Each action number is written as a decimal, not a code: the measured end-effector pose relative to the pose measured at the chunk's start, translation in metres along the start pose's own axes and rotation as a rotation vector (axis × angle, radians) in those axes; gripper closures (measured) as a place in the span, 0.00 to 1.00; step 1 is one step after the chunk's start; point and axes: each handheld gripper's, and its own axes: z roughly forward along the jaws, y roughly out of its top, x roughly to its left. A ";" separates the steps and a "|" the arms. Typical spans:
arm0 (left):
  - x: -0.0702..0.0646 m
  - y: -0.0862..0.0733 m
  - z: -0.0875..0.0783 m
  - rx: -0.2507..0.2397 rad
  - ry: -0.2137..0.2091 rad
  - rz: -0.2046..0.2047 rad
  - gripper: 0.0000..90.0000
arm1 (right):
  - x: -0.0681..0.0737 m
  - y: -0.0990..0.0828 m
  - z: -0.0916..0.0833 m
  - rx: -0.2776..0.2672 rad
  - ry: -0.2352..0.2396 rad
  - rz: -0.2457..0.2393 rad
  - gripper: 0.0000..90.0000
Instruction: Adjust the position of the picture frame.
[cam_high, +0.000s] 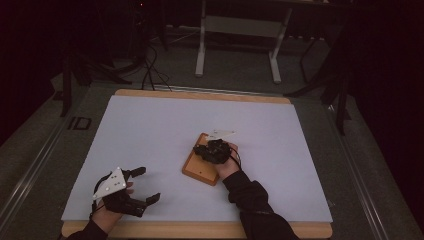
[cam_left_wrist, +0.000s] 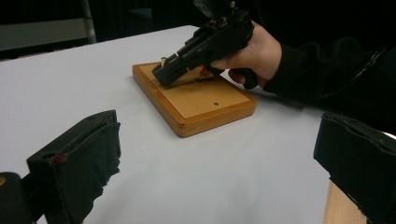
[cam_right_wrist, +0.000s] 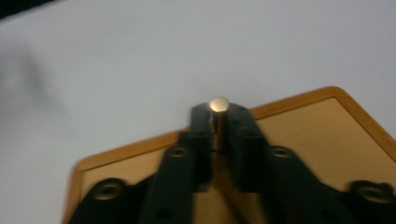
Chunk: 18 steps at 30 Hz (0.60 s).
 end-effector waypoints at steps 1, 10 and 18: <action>0.000 0.000 0.000 0.000 0.000 0.000 0.01 | 0.001 0.001 -0.005 -0.005 0.002 -0.017 0.83; -0.001 0.000 0.001 0.007 0.000 0.001 0.01 | -0.014 0.010 -0.043 -0.102 -0.006 0.004 0.84; 0.000 0.000 0.000 0.003 0.000 -0.001 0.01 | -0.031 0.024 -0.047 -0.085 -0.035 -0.003 1.00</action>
